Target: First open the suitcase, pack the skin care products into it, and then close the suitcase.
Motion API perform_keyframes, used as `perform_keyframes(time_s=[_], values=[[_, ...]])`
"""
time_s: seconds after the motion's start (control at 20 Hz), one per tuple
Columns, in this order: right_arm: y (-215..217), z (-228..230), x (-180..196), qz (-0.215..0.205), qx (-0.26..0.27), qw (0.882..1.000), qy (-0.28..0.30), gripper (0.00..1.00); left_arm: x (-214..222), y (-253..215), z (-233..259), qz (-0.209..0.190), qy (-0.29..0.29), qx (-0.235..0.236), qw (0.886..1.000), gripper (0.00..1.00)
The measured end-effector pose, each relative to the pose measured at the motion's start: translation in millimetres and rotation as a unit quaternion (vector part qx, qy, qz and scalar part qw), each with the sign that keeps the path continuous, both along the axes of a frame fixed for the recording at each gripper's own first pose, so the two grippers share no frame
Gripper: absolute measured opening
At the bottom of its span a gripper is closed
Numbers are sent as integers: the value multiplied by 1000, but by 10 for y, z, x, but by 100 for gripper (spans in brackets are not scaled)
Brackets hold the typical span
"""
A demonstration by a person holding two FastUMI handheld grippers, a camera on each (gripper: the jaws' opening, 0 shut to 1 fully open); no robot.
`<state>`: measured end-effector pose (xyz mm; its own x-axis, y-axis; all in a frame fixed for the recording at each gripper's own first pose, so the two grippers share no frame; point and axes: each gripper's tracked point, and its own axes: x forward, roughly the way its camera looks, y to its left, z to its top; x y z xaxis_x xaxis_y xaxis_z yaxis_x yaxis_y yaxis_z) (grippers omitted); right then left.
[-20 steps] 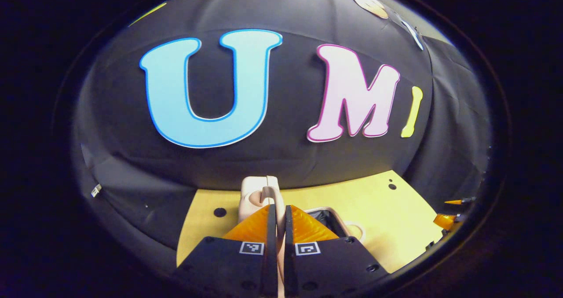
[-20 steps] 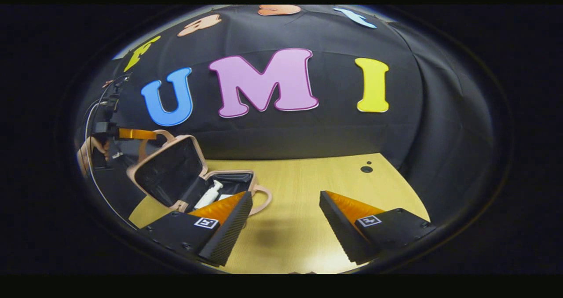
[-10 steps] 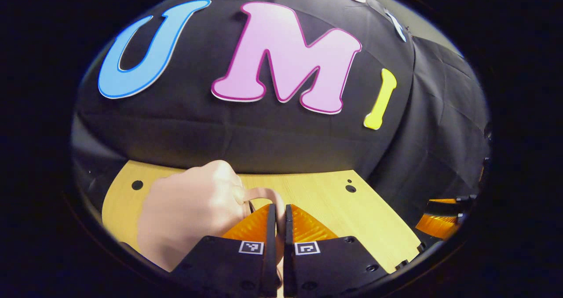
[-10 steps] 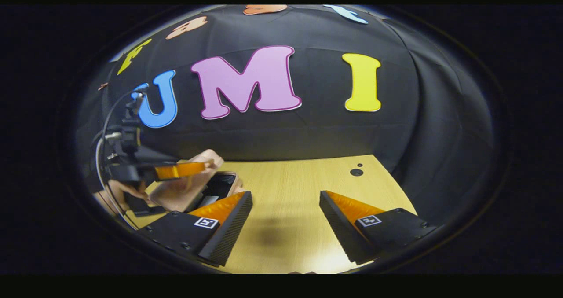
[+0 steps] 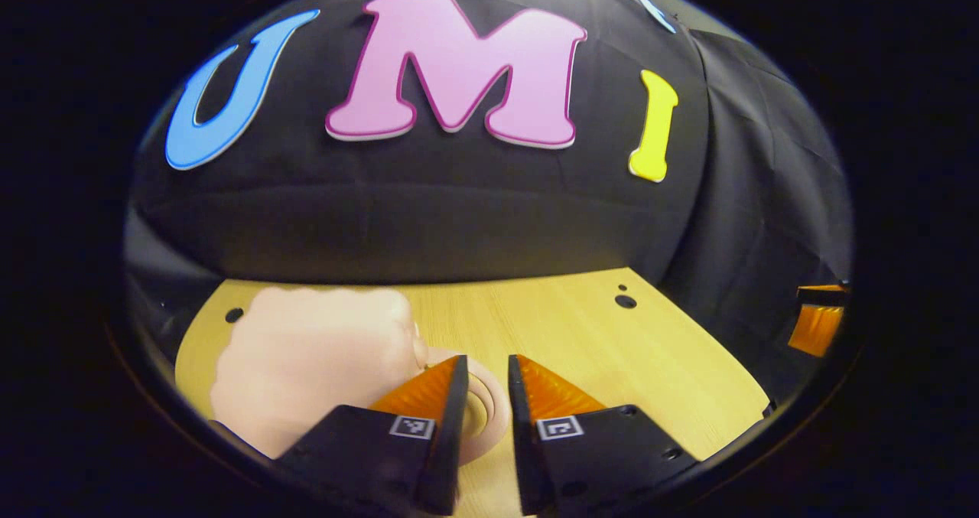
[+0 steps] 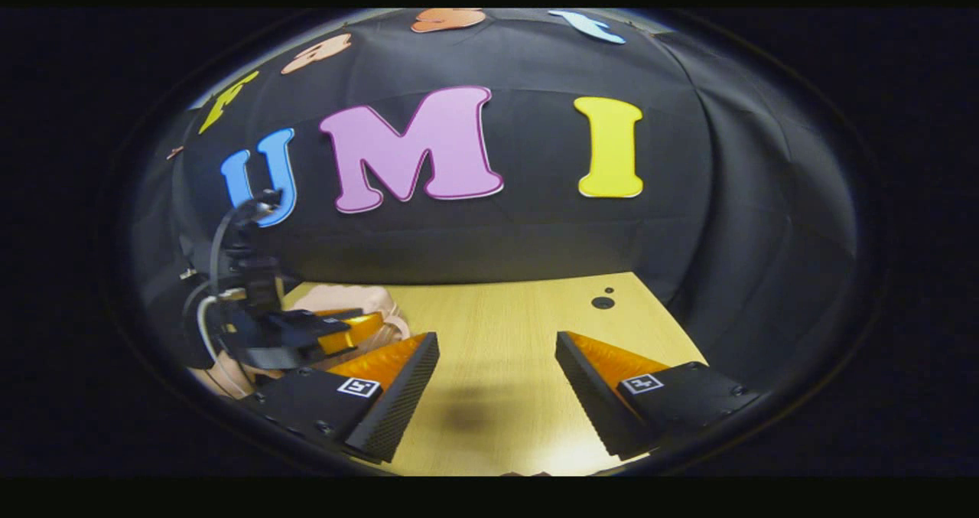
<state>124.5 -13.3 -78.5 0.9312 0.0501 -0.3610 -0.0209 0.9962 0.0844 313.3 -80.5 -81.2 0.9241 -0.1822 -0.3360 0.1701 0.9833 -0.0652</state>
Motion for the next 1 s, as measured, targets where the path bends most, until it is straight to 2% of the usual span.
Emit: perform_keyframes(time_s=[0.05,0.1,0.15,0.25,0.45,0.6,0.65,0.85,1.0], values=[[14,26,-47,-5,1,1000,-4,98,-116,85,279,2,-22,3,1000,58],[15,74,-107,-16,-1,1000,-9,98,-242,244,529,20,-47,17,999,67],[5,147,-169,-30,-6,999,-19,98,-389,387,757,38,-74,34,996,89],[94,341,-317,-42,-9,998,-45,98,-723,610,1219,66,-124,63,988,98],[377,689,-682,-44,-15,996,-82,98,-1515,683,1724,65,-163,50,983,97],[567,946,-1052,-51,-20,992,-117,98,-2084,954,1918,109,-196,32,974,98],[642,1006,-1191,-51,-16,990,-130,98,-2246,978,1958,112,-206,27,972,98],[947,1027,-1633,-33,-2,988,-150,98,-2823,1133,1819,114,-200,28,973,98],[1022,945,-1828,-25,-22,989,-144,97,-3046,1207,1766,106,-196,18,975,99]])
